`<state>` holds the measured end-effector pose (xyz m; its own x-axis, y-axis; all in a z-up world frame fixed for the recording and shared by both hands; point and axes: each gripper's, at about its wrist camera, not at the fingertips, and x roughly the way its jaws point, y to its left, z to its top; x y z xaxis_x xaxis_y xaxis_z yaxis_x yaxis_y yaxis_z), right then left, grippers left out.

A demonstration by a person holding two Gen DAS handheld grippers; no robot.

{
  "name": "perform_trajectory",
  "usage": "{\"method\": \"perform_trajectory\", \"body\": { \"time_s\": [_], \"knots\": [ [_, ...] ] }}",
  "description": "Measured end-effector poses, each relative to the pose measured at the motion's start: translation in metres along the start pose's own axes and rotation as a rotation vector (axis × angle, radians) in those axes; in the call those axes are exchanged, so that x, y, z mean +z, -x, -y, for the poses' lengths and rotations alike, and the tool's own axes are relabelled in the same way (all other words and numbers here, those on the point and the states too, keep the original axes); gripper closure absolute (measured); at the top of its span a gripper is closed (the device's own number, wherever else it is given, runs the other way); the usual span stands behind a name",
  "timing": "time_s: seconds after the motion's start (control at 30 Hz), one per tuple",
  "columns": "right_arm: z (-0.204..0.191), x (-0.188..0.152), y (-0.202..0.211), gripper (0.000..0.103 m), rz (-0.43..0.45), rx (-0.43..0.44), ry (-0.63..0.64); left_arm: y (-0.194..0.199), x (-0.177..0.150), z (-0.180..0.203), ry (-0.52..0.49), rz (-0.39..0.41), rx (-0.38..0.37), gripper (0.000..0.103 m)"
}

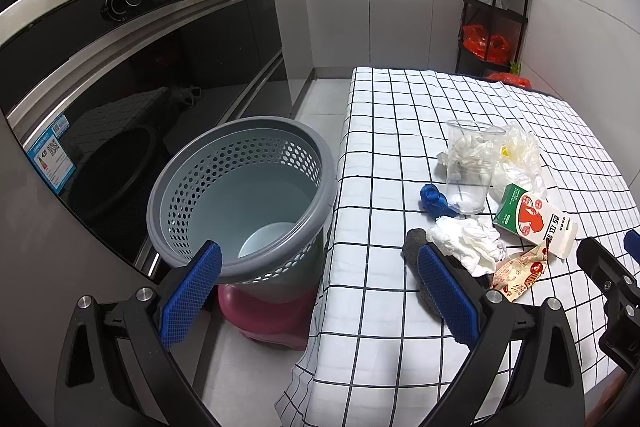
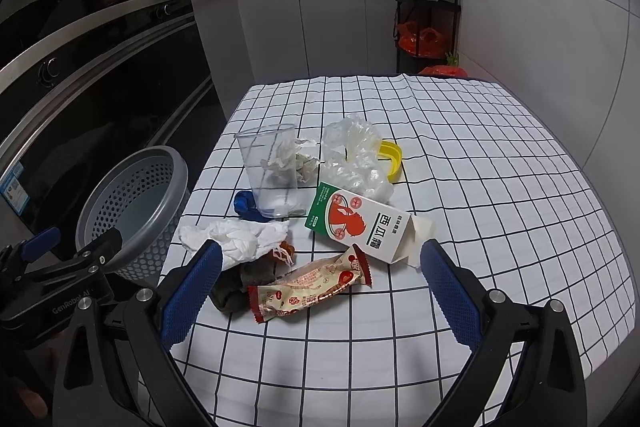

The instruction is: Collect trash

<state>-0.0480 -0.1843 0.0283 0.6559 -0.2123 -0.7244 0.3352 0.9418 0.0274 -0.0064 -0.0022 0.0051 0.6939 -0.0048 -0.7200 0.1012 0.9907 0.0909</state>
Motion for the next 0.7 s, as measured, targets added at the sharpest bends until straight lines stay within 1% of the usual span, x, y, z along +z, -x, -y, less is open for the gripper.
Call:
{"method": "perform_trajectory", "body": {
  "time_s": [0.7],
  "knots": [
    [-0.0005, -0.0010, 0.0024, 0.008, 0.002, -0.005, -0.001, 0.0023, -0.0009, 0.0021, 0.000, 0.002, -0.001, 0.006]
  ]
}}
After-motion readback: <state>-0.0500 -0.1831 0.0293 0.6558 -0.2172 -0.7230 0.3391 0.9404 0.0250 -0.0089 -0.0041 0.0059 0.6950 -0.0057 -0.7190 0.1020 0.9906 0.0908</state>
